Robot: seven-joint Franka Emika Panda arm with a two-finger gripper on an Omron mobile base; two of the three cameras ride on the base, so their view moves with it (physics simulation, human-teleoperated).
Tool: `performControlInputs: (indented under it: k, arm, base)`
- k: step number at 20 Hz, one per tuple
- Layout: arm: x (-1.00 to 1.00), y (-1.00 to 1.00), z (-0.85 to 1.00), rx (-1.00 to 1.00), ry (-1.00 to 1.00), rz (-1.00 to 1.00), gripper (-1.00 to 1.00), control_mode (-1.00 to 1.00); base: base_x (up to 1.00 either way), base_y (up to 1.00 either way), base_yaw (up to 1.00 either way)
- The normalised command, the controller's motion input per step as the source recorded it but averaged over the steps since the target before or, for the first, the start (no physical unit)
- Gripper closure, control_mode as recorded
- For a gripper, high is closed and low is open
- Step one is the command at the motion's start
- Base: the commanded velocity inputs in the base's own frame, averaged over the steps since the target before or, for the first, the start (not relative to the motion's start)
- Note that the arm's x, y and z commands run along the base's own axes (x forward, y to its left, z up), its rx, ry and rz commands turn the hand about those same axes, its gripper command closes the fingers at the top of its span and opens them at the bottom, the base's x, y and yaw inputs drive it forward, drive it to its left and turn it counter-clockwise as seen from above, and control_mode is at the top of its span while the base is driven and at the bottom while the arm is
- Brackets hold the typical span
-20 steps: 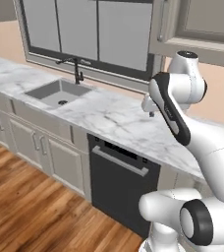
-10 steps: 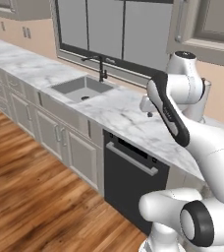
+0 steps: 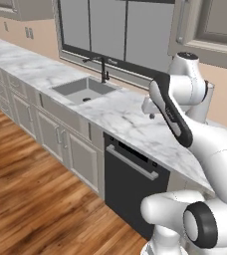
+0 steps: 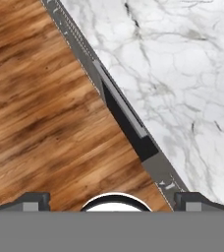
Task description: Open the dishwasher door and pull out the top rack.
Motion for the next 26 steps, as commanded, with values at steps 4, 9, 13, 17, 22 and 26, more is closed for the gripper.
performControlInputs:
  k: [4, 9, 13, 17, 22, 26]
  arm:
    - [0.00, 0.08, -0.14, -0.02, 0.00, 0.01, -1.00, -1.00]
    - [0.00, 0.35, -0.17, -0.10, -0.02, 0.00, -1.00, -1.00]
    - [0.00, 0.53, -0.22, -0.13, 0.00, 0.00, -1.00, -1.00]
    - [0.00, 0.60, -0.26, -0.13, 0.00, 0.00, -1.00, -1.00]
    - [0.00, 0.54, -0.21, -0.14, 0.00, 0.00, -1.00, -1.00]
    - [0.01, 0.43, -0.16, -0.20, -0.01, 0.00, -1.00, -1.00]
  base:
    - [0.00, 0.00, 0.00]
    - [0.00, 0.00, 0.00]
    - [0.00, 0.00, 0.00]
    - [0.00, 0.00, 0.00]
    - [0.00, 0.00, 0.00]
    - [0.00, 0.00, 0.00]
